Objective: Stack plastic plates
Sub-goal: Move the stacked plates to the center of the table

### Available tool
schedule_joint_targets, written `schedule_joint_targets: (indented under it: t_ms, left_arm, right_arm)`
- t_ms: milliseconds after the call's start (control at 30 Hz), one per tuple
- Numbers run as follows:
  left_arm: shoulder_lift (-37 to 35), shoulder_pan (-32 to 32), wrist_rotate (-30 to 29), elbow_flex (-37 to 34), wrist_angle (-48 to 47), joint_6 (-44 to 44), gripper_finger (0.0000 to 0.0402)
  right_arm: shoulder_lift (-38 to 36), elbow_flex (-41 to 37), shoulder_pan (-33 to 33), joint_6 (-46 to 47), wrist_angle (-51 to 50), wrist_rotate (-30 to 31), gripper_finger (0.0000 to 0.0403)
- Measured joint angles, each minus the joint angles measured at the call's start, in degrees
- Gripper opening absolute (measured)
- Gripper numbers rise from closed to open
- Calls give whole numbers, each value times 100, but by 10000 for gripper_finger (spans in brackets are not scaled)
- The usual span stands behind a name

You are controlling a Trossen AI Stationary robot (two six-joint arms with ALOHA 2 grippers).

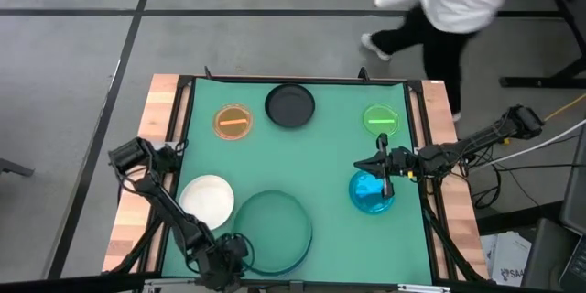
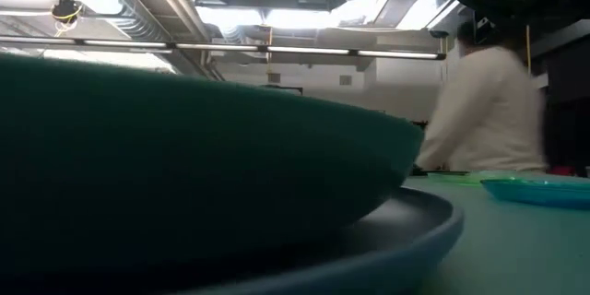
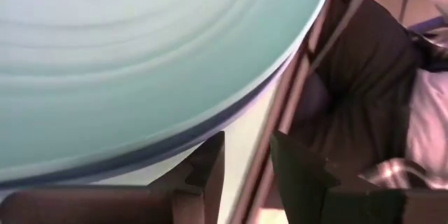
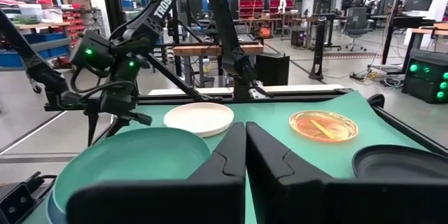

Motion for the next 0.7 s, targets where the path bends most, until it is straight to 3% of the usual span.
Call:
schedule_joint_targets:
  t_ms: [700]
  left_arm:
    - [0,1448,-413,2,-361,1973,110]
  right_arm:
    - [0,0,0,10,168,-2,1]
